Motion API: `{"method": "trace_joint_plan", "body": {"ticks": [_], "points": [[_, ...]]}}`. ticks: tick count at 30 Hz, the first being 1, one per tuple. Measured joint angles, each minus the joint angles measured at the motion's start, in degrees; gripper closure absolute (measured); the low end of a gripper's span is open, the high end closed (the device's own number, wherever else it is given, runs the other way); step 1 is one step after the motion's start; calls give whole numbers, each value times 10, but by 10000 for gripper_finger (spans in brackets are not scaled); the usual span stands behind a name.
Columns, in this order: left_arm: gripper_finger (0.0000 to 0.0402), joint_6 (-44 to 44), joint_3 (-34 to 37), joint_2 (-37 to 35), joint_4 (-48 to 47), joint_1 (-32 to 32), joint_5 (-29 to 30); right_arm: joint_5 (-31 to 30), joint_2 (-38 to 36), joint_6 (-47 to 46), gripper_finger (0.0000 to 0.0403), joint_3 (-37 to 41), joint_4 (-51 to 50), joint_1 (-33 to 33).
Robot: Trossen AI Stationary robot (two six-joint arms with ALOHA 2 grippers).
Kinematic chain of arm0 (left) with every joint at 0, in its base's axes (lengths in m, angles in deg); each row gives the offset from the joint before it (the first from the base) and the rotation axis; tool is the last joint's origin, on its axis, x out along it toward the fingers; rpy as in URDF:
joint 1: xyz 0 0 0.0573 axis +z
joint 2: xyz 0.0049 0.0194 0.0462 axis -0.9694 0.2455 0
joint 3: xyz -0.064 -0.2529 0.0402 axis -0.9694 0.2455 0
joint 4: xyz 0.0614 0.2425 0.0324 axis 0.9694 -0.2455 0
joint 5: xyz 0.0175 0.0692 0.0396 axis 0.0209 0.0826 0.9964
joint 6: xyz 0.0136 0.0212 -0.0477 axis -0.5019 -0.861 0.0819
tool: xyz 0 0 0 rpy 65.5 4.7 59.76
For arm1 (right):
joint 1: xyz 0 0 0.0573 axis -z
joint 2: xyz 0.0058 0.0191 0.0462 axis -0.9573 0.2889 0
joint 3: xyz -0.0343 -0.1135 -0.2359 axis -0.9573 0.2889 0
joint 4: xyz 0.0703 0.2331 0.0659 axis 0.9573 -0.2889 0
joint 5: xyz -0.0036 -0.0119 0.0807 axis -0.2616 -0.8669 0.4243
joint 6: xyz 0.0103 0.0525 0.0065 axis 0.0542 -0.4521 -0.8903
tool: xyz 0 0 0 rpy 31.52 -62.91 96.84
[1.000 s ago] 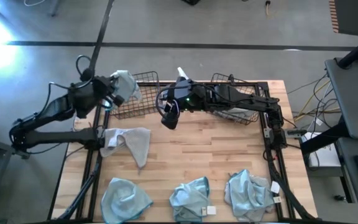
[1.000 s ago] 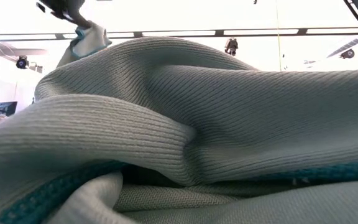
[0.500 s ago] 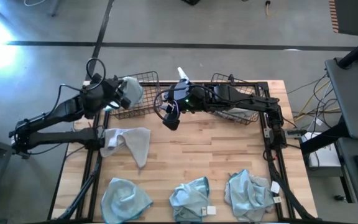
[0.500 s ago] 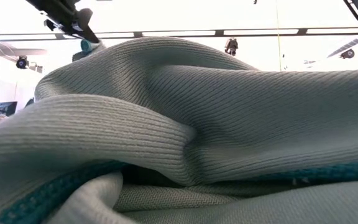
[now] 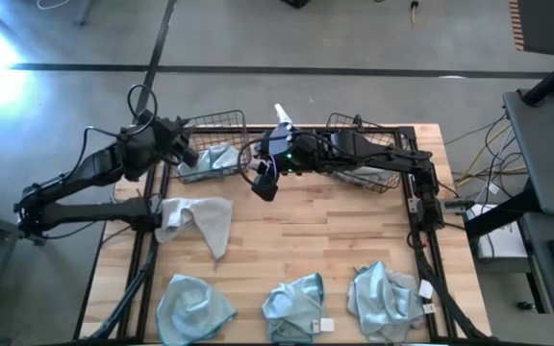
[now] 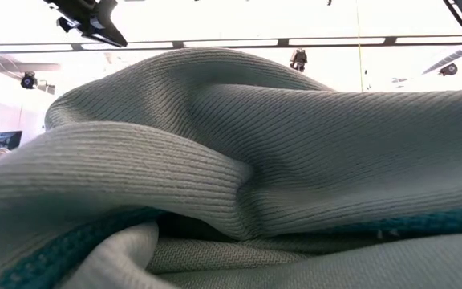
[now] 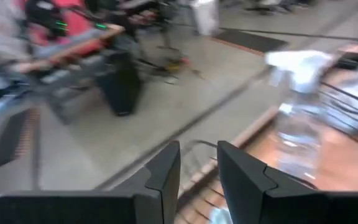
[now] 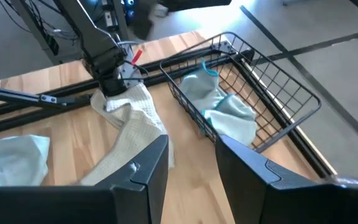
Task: Sort microfiber towel by color & place in baskets
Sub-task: Put the gray microfiber towel into the right black wire basket
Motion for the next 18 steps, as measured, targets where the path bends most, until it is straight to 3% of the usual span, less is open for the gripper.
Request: {"method": "trace_joint_plan", "body": {"ticks": [12, 18], "points": [[309, 129, -111, 2, -211, -1, -294, 0, 0, -50, 275, 0, -82, 0], [309, 177, -111, 1, -308, -1, -360, 0, 0, -91, 275, 2, -131, 0]]}}
